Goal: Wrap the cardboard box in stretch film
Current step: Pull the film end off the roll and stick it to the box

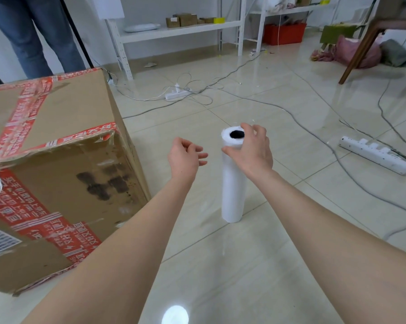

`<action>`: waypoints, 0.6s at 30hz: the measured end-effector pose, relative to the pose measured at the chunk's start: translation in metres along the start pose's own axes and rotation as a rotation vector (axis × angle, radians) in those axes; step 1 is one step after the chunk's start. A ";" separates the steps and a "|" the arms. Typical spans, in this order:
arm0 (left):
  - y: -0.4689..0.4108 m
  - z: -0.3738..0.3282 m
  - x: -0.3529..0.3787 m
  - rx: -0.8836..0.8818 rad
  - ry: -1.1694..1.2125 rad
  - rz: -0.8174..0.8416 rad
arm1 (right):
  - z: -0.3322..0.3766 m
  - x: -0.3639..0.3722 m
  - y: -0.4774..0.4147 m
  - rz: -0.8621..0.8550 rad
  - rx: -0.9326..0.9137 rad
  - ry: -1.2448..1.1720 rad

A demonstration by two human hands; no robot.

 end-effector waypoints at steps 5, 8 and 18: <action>-0.003 0.003 -0.008 0.075 -0.052 0.004 | 0.010 0.008 -0.004 0.034 -0.041 0.094; -0.008 0.004 -0.008 0.107 -0.265 0.044 | 0.015 0.014 -0.007 0.004 -0.026 0.150; -0.018 0.004 -0.041 0.179 -0.403 -0.222 | 0.018 0.019 -0.011 -0.019 -0.064 0.192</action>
Point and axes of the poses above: each hand's wrist, its own y-axis away from the middle knuckle, its own x-axis out of the palm, z = x × y, the point moved 5 cm from there along -y, towards the middle knuckle, and after that the axes turned 13 degrees about -x, right-handed, at the moved point
